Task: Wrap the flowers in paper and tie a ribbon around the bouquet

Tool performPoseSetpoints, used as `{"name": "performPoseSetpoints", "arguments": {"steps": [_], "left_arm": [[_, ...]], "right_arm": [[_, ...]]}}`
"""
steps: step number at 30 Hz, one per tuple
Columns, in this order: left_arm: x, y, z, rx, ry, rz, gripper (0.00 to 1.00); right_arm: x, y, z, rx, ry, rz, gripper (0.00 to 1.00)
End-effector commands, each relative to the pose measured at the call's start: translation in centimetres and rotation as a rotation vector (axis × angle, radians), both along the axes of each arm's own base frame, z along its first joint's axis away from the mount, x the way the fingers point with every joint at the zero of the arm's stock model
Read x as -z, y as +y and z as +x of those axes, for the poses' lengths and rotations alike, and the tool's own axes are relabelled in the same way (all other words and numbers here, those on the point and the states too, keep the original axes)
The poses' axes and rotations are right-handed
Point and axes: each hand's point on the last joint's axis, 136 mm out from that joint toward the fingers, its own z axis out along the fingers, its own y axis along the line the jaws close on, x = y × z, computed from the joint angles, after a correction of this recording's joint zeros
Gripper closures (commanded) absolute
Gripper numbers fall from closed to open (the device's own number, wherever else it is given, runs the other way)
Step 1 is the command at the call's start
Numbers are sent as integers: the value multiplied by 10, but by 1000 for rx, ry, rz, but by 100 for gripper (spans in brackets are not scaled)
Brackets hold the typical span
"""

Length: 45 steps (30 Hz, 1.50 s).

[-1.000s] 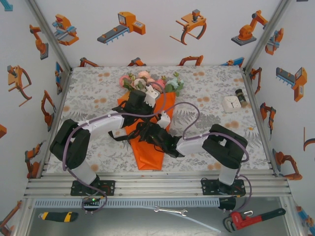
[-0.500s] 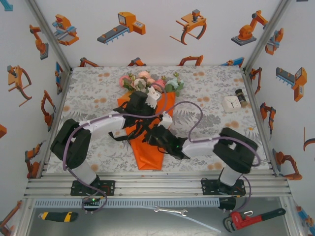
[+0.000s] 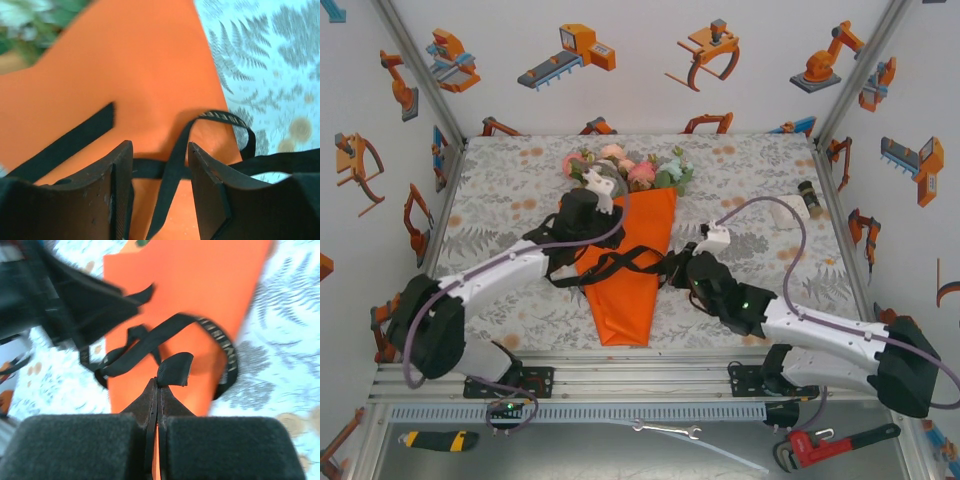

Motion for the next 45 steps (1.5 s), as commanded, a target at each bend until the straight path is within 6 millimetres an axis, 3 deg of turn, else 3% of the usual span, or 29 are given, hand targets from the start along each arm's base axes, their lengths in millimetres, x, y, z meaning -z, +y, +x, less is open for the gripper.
{"name": "performPoseSetpoints", "arguments": {"steps": [1,2,5,7,11,14,17,21,23,26,29,30,32,36,39,43,45], "left_arm": [[31,95,-8,-480,171,21,54],[42,118,-16,-573,219,14,56],[75,162,-43,-771,356,-76,57],[95,172,-59,-836,426,-158,57],[113,192,-82,-971,474,-235,40],[115,201,-85,-1014,464,-227,28],[120,204,-81,-1033,473,-210,28],[124,189,-60,-969,473,-257,31],[128,188,-55,-981,484,-254,36],[136,187,-48,-991,503,-239,56],[138,193,-42,-1001,515,-247,93],[135,199,-41,-1011,511,-250,100],[124,218,-39,-1044,491,-248,100],[97,274,-43,-1182,429,-238,100],[94,314,-53,-1303,424,-264,100],[107,340,-59,-1388,451,-320,100],[115,348,-58,-1402,463,-327,100]], "right_arm": [[5,-26,10,60,-2,-70,100],[4,-29,12,65,-4,-71,100],[1,-29,15,64,-12,-71,100],[2,-28,16,62,-10,-68,100],[5,-26,17,55,-2,-64,100],[5,-25,17,54,-1,-62,100],[3,-25,17,51,-3,-58,100],[1,-25,19,52,-5,-55,100],[0,-25,18,49,-4,-53,100],[-1,-28,19,61,-3,-57,100],[-2,-42,27,103,12,-22,100],[-3,-52,33,124,17,-16,100],[-10,-87,45,223,21,-20,100],[-17,-191,56,513,48,-29,100],[-3,-252,59,668,112,7,100],[27,-297,64,790,186,84,100],[39,-310,68,825,208,86,100]]}}
